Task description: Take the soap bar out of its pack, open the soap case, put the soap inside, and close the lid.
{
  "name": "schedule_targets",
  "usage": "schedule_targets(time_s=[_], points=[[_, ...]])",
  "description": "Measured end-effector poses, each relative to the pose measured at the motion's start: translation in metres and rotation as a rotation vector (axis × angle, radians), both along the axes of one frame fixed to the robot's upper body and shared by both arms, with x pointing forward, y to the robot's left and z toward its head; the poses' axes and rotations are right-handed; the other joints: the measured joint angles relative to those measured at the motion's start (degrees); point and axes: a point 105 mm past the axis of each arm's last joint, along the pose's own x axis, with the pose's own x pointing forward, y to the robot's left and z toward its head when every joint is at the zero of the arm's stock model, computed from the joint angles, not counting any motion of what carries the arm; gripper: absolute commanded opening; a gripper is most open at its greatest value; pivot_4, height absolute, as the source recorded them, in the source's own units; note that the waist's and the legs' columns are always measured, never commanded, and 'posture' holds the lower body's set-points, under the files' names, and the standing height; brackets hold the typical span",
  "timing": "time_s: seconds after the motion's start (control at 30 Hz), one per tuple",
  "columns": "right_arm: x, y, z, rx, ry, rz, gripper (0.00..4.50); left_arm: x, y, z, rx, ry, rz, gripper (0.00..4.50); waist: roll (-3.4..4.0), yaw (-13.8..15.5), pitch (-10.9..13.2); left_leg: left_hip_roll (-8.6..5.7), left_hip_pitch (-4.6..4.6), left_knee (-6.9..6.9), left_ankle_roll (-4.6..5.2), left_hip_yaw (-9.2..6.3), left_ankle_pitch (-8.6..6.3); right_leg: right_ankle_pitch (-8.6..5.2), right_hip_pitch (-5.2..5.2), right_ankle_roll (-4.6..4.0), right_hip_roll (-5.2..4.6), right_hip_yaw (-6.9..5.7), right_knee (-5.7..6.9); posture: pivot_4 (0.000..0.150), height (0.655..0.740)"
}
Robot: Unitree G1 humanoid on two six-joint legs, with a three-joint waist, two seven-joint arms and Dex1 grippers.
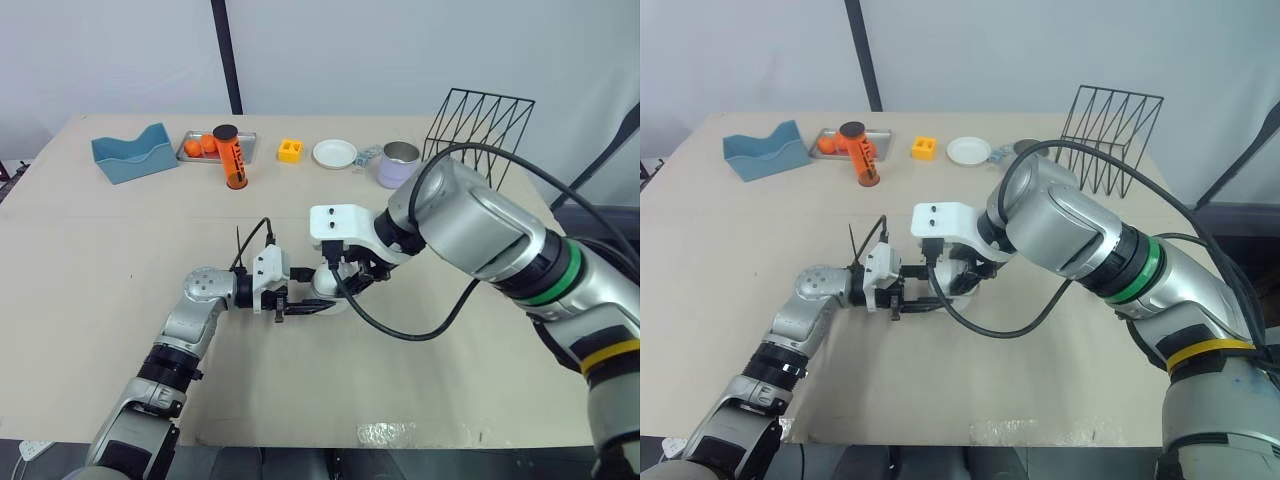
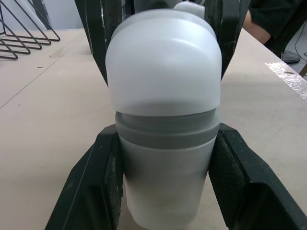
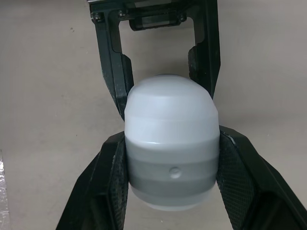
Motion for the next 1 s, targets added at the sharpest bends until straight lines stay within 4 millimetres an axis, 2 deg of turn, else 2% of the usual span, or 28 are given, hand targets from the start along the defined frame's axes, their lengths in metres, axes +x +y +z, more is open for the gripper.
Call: schedule_targets(time_s=[0.8, 0.83, 0.9, 0.97, 1.0], points=[[0.01, 0.006, 0.0, -0.084, -0.113, 0.143, 2.12, 0.011, -0.001, 0.002, -0.007, -0.014, 0.04, 1.94, 0.0, 0.0, 0.0, 0.0, 0.06, 0.0, -0.03, -0.06, 0.04, 0.02, 0.07, -0.01, 0.01, -0.06, 0.03, 0.15, 0.7371], [0.011, 0.006, 0.0, -0.08, -0.111, 0.141, 2.79, 0.012, -0.001, 0.002, -0.007, -0.014, 0.043, 1.94, 0.0, 0.0, 0.0, 0.0, 0.06, 0.0, -0.03, -0.06, 0.04, 0.02, 0.06, -0.01, 0.01, -0.06, 0.03, 0.15, 0.7371], [0.01, 0.009, -0.001, -0.069, -0.106, 0.148, 3.34, 0.012, -0.002, 0.003, -0.014, -0.017, 0.048, 1.94, 0.0, 0.0, 0.0, 0.0, 0.05, 0.0, -0.03, -0.06, 0.04, 0.02, 0.06, -0.01, 0.01, -0.06, 0.03, 0.15, 0.7371], [0.007, 0.013, -0.006, -0.058, -0.072, 0.153, 4.32, 0.013, -0.003, 0.003, -0.022, -0.012, 0.056, 1.94, 0.01, 0.0, 0.0, -0.01, -0.09, -0.01, -0.03, -0.06, 0.04, 0.02, -0.07, -0.01, 0.01, -0.06, 0.03, 0.15, 0.7371], [0.006, 0.013, -0.006, -0.057, -0.064, 0.153, 4.42, 0.014, -0.003, 0.003, -0.023, -0.014, 0.061, 1.94, 0.01, 0.0, 0.0, 0.0, -0.09, -0.02, -0.03, -0.07, 0.04, 0.02, -0.07, -0.01, 0.01, -0.07, 0.03, 0.15, 0.7371]])
